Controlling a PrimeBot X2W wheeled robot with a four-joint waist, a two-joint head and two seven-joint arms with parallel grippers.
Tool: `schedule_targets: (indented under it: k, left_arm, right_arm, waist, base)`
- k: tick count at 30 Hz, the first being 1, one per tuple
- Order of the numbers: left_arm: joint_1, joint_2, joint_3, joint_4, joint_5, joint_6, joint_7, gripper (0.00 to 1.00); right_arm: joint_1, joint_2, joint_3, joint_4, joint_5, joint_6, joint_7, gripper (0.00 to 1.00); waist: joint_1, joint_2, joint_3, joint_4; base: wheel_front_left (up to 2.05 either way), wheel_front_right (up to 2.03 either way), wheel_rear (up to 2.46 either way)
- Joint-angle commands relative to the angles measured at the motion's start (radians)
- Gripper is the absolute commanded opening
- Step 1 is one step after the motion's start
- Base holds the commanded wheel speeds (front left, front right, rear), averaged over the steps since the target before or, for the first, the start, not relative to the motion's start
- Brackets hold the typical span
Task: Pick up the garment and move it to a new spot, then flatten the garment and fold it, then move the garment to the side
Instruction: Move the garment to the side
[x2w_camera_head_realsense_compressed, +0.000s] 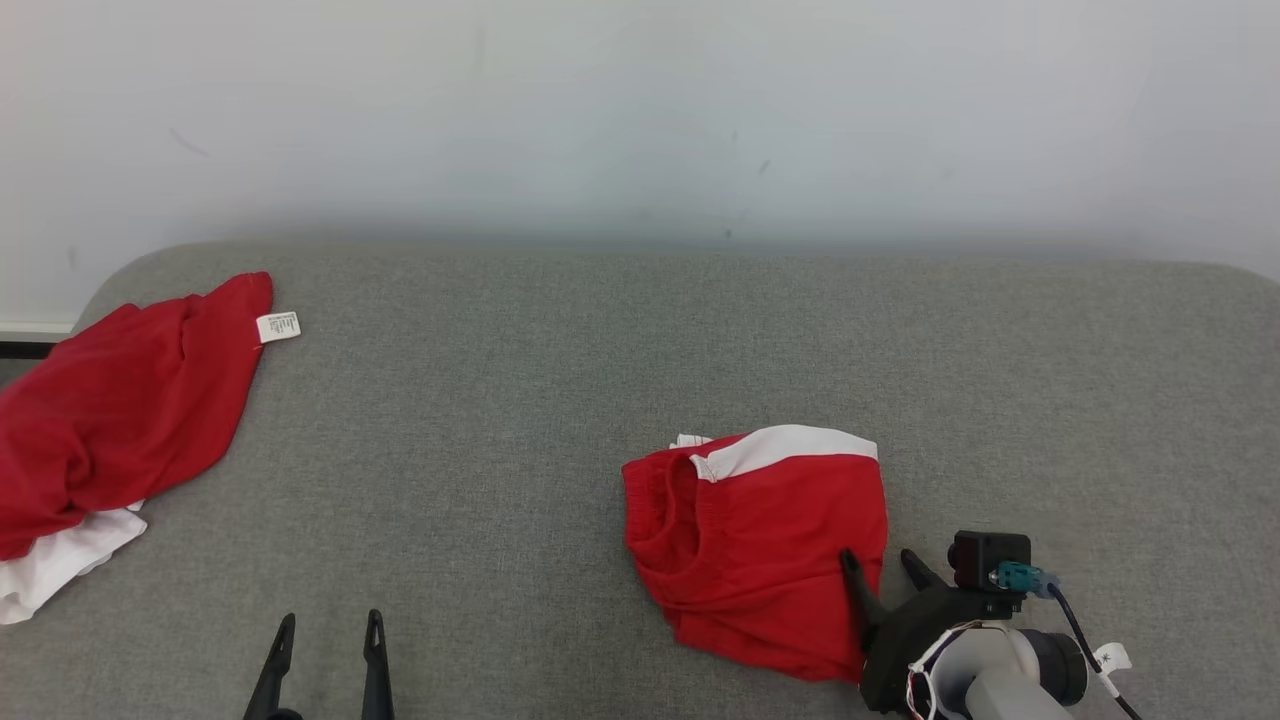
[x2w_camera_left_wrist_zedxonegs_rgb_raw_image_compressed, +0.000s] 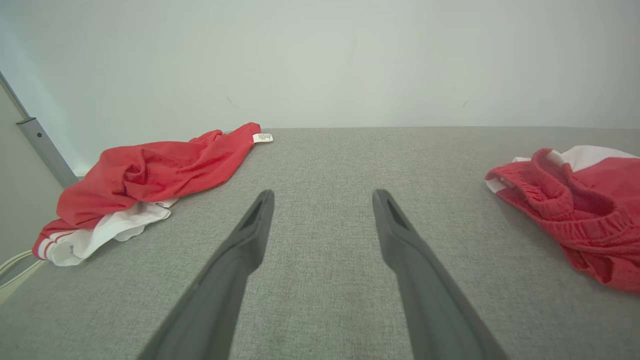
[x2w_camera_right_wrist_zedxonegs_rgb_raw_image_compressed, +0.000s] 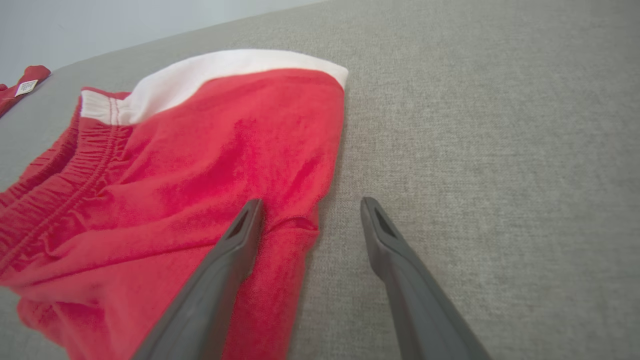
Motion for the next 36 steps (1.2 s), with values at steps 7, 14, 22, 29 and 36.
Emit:
schedule_targets:
  k: [7, 14, 22, 29, 36]
  left_arm:
    - [-0.028, 0.001, -0.008, 0.016, -0.007, -0.005, -0.003, 1.00]
    - [-0.044, 0.001, -0.006, 0.020, -0.012, -0.009, -0.003, 1.00]
    - [-0.082, 0.001, 0.015, -0.009, -0.034, -0.008, -0.003, 1.00]
    - [-0.147, 0.001, 0.019, -0.040, -0.019, -0.011, -0.003, 1.00]
    - [-0.215, 0.002, 0.013, -0.105, 0.021, -0.017, -0.003, 1.00]
  right_arm:
    - [-0.031, 0.005, 0.132, 0.052, 0.188, 0.001, 0.030, 0.93]
    - [-0.083, -0.012, 0.210, 0.117, 0.215, 0.001, -0.022, 0.00]
    - [-0.238, -0.209, 0.327, 0.114, 0.179, 0.000, -0.026, 0.00]
    - [-0.377, -0.353, 0.406, 0.079, 0.151, 0.000, -0.008, 0.00]
    - [-0.501, -0.499, 0.483, 0.081, 0.119, 0.000, 0.005, 0.00]
  waist:
    - [0.0000, -0.0001, 0.018, 0.003]
    - [0.0000, -0.0001, 0.026, 0.002]
    - [0.0000, -0.0001, 0.119, -0.064]
    - [0.0000, -0.0001, 0.218, -0.123]
    - [0.0000, -0.0001, 0.306, -0.144]
  base:
    - [0.00, 0.00, 0.00]
    - [0.00, 0.00, 0.00]
    - [0.00, 0.00, 0.00]
    - [0.00, 0.00, 0.00]
    - [0.00, 0.00, 0.00]
